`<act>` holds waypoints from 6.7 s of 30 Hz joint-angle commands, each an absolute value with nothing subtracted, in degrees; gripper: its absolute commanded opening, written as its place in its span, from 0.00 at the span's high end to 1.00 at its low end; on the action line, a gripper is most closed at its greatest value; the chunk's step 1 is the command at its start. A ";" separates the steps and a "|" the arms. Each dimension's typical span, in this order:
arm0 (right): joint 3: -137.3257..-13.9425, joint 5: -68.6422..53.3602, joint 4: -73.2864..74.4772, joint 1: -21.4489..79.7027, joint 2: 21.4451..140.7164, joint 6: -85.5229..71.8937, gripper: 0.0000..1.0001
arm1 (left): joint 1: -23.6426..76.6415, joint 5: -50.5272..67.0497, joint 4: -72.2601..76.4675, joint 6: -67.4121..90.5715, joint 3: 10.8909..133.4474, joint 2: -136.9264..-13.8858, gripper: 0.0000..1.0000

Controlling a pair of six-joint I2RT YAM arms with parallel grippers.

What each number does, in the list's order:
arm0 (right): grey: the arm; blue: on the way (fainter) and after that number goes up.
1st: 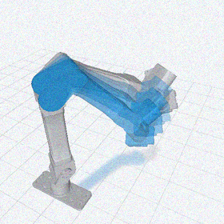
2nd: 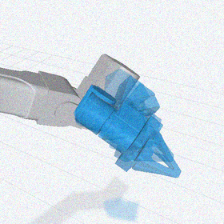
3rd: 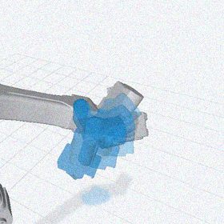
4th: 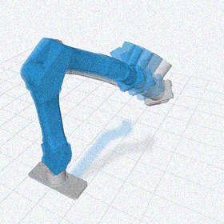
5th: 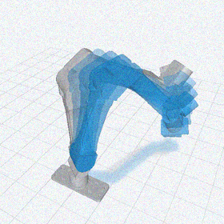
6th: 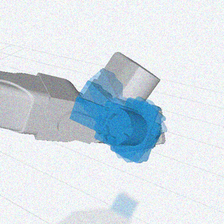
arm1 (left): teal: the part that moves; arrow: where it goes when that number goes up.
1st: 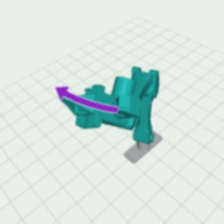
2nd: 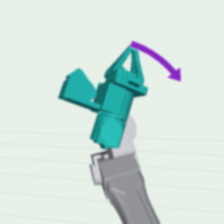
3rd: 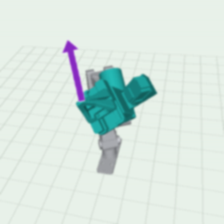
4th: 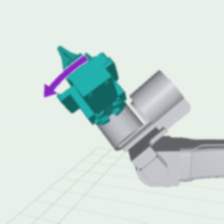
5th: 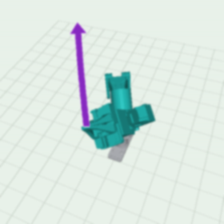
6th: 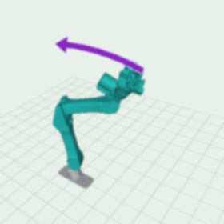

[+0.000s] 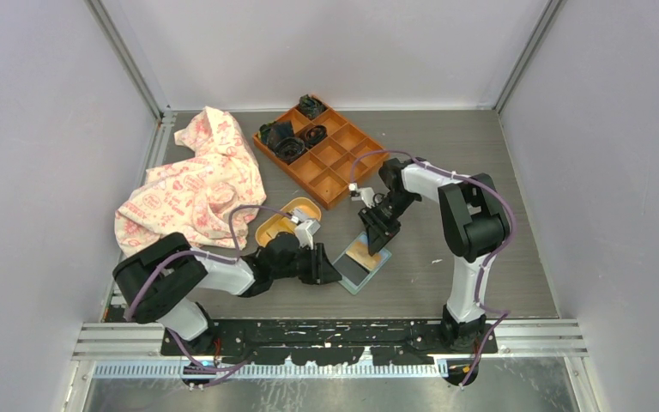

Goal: Put the credit cards into the card holder
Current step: Turn over the card slot in the card holder.

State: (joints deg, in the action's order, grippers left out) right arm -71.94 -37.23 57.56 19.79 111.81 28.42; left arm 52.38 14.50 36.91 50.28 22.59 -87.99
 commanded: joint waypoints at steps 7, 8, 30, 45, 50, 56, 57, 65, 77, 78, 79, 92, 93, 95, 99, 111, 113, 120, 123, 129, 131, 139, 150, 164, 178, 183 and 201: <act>-76.25 -50.29 65.59 18.91 113.19 31.99 0.64 | 52.56 12.41 35.11 49.00 25.46 -91.37 0.69; -76.48 -51.00 66.12 18.83 113.42 32.26 0.64 | 52.56 12.23 34.84 48.99 25.49 -91.40 0.70; -75.99 -56.98 65.30 18.68 115.66 29.47 0.67 | 52.58 11.52 33.19 48.82 26.14 -90.68 0.72; -76.02 -55.27 62.71 19.35 116.52 26.05 0.82 | 52.51 11.60 31.78 48.56 27.29 -90.34 0.77; -75.66 -51.86 60.23 20.37 115.89 24.04 0.86 | 52.56 11.69 31.64 48.56 27.59 -90.32 0.77; -75.05 -49.40 57.41 20.35 113.17 22.56 0.99 | 52.58 11.15 30.18 47.47 27.27 -87.86 0.73; -74.93 -49.34 57.13 20.39 112.70 22.45 0.99 | 52.50 10.87 29.63 46.94 27.17 -86.71 0.72; -75.31 -49.55 57.14 20.18 112.59 22.78 0.99 | 51.17 9.62 21.48 38.79 27.46 -77.46 0.61; -75.50 -49.96 56.10 18.70 111.66 21.85 0.99 | 50.71 15.27 28.98 37.39 31.09 -83.84 0.74; -75.56 -49.74 55.97 18.42 111.69 21.70 0.99 | 50.69 16.03 30.22 37.98 31.78 -85.40 0.76; -75.51 -49.60 55.84 18.19 111.71 21.55 0.99 | 50.68 16.58 30.82 38.56 32.52 -86.90 0.78; -74.67 -43.95 51.00 15.48 110.39 18.53 0.86 | 50.09 16.56 28.92 39.52 38.96 -97.12 0.78; -74.53 -44.02 50.94 15.47 110.37 18.62 0.84 | 49.86 16.57 28.91 39.67 39.28 -97.78 0.78; -74.50 -44.06 51.01 15.44 110.66 18.71 0.79 | 49.42 16.79 28.92 40.25 39.99 -98.97 0.78; -74.74 -43.51 51.04 15.35 111.26 18.51 0.70 | 48.76 17.48 28.25 41.35 40.96 -100.37 0.78; -74.64 -39.71 49.72 15.29 113.55 17.82 0.61 | 48.17 18.98 27.16 42.88 41.46 -101.86 0.79; -74.53 -39.07 49.72 15.29 113.80 17.81 0.60 | 48.14 19.03 27.73 43.21 41.16 -102.15 0.79; -75.87 -42.55 53.47 15.23 115.70 20.50 0.62 | 48.09 19.36 28.82 43.68 40.92 -103.34 0.80; -76.23 -45.50 55.05 15.29 115.10 22.05 0.65 | 48.00 19.25 28.98 43.74 40.63 -103.45 0.80; -78.36 -50.96 61.16 15.27 116.49 25.78 0.71 | 47.74 19.31 29.26 43.77 40.09 -103.32 0.80; -78.25 -51.42 61.45 15.25 116.24 26.01 0.73 | 47.75 19.38 29.31 43.77 39.87 -102.91 0.80; -77.93 -53.25 62.96 15.38 115.56 27.54 0.73 | 47.69 19.98 30.77 43.58 38.78 -101.39 0.79; -77.68 -50.22 62.88 19.43 113.95 28.49 0.71 | 47.66 18.98 31.56 44.06 36.23 -97.60 0.70; -69.86 -33.84 46.23 23.26 97.75 21.62 0.94 | 47.34 14.60 30.71 47.43 27.02 -81.88 0.66; -66.24 -15.83 42.95 34.45 95.48 26.95 0.67 | 46.02 8.44 19.38 45.05 21.36 -66.19 0.65; -68.14 -27.35 48.91 35.73 97.22 30.07 0.55 | 45.65 7.52 16.72 44.74 20.31 -62.50 0.64; -68.28 -34.21 44.76 28.25 97.30 22.80 0.83 | 45.44 8.58 19.77 44.92 18.84 -58.94 0.64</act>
State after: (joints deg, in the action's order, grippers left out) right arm -68.82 -37.63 48.93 28.38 98.94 26.28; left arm 45.74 8.56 16.05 45.87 18.63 -59.94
